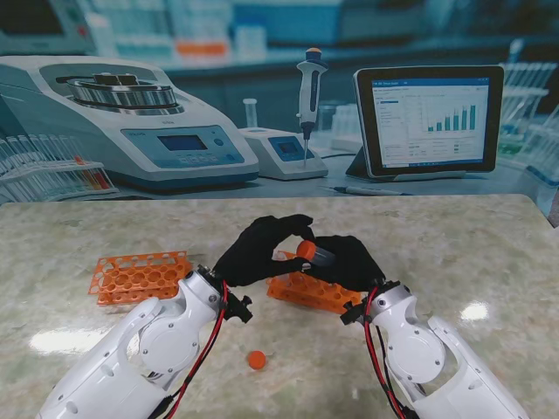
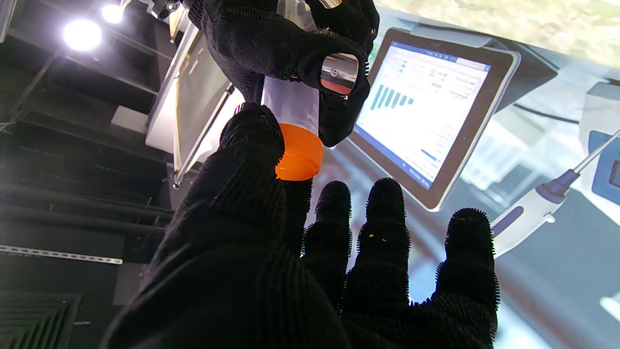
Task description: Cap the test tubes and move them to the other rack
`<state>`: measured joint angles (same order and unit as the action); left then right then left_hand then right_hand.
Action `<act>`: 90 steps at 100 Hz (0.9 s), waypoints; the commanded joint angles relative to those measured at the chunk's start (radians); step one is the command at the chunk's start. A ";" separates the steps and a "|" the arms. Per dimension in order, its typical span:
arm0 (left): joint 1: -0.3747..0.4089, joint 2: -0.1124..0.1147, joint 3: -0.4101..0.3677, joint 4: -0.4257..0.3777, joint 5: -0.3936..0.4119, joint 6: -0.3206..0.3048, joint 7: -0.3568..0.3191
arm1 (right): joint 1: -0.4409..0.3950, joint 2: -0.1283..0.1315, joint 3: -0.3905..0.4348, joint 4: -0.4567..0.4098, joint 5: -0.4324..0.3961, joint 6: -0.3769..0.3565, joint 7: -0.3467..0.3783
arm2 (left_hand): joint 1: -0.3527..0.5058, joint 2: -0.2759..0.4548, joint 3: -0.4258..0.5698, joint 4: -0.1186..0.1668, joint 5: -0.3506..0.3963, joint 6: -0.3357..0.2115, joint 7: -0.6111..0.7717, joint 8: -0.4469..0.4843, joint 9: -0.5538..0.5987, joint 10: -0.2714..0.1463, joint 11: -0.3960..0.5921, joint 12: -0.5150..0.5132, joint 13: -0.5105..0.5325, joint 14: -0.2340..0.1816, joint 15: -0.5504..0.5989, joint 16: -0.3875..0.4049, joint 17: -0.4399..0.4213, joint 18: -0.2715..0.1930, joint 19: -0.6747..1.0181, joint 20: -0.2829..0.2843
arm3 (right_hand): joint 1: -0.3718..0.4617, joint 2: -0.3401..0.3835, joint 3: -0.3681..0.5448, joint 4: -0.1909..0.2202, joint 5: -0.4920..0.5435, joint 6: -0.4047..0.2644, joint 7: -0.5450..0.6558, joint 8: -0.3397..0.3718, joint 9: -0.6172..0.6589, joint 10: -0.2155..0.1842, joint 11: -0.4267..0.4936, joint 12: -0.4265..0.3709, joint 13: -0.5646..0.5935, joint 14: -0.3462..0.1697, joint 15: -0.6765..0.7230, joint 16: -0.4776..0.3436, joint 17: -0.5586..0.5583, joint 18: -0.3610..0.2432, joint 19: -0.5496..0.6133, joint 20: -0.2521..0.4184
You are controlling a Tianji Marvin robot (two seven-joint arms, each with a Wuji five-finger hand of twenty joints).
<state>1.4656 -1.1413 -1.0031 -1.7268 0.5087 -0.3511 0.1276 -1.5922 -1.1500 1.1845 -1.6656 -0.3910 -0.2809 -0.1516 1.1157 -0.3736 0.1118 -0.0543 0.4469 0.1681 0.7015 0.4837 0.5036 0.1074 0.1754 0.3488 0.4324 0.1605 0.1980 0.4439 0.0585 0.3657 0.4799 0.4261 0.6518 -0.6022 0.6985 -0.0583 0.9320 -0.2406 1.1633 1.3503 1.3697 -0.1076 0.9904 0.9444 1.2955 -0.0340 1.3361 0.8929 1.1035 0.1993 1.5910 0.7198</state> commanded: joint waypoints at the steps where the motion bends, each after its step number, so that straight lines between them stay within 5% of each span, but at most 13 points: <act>1: 0.003 0.000 0.005 0.011 0.002 -0.006 -0.004 | -0.003 -0.005 -0.003 -0.011 0.003 0.001 -0.001 | 0.174 -0.001 0.144 0.017 0.118 -0.109 0.070 0.013 0.014 -0.004 -0.016 -0.016 0.009 -0.018 -0.006 -0.005 -0.012 -0.001 0.035 -0.021 | 0.000 0.017 -0.004 -0.023 0.002 -0.044 0.032 0.018 -0.008 -0.010 0.012 -0.002 0.022 -0.030 0.026 0.009 0.017 0.008 0.032 0.000; 20: 0.006 0.001 0.003 0.013 -0.002 -0.022 -0.009 | -0.004 -0.005 -0.003 -0.011 0.003 0.000 -0.002 | 0.161 -0.009 0.154 0.021 0.136 -0.135 -0.007 0.035 0.009 -0.006 -0.025 -0.023 -0.005 -0.017 -0.016 -0.014 -0.018 -0.002 0.028 -0.028 | 0.000 0.017 -0.004 -0.023 0.002 -0.044 0.032 0.018 -0.008 -0.011 0.012 -0.002 0.022 -0.030 0.026 0.009 0.017 0.008 0.032 0.000; 44: 0.008 0.006 -0.002 0.016 -0.016 -0.041 -0.032 | -0.003 -0.005 -0.003 -0.012 0.003 0.002 -0.001 | 0.066 0.011 0.278 0.014 0.171 -0.222 -0.194 -0.057 -0.010 -0.015 -0.053 -0.051 -0.052 -0.013 -0.049 -0.048 -0.032 -0.006 -0.004 -0.037 | -0.001 0.017 -0.005 -0.023 0.002 -0.044 0.032 0.018 -0.008 -0.009 0.012 -0.002 0.022 -0.030 0.026 0.009 0.017 0.008 0.032 0.000; 90: 0.038 0.015 -0.032 -0.007 -0.022 -0.066 -0.059 | 0.000 -0.005 -0.002 -0.014 0.005 0.005 0.002 | 0.094 0.060 0.275 0.013 0.191 -0.380 -0.219 -0.108 -0.007 -0.041 -0.057 -0.065 -0.053 0.002 -0.063 -0.057 -0.032 -0.006 -0.018 -0.036 | -0.001 0.019 -0.005 -0.023 0.002 -0.044 0.032 0.018 -0.008 -0.009 0.012 -0.002 0.022 -0.030 0.026 0.009 0.017 0.008 0.031 0.000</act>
<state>1.4888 -1.1346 -1.0304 -1.7246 0.4864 -0.4116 0.0780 -1.5919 -1.1504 1.1826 -1.6685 -0.3909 -0.2806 -0.1489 1.1220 -0.3511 0.3313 -0.0510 0.5509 -0.1413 0.4224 0.3823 0.5026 0.0986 0.1367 0.3196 0.4037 0.1605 0.1598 0.4013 0.0405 0.3664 0.4800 0.4261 0.6524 -0.6054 0.6857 -0.0583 0.9308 -0.2420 1.1631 1.3503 1.3697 -0.1076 0.9904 0.9444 1.2952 -0.0337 1.3361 0.8932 1.1035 0.1993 1.5910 0.7198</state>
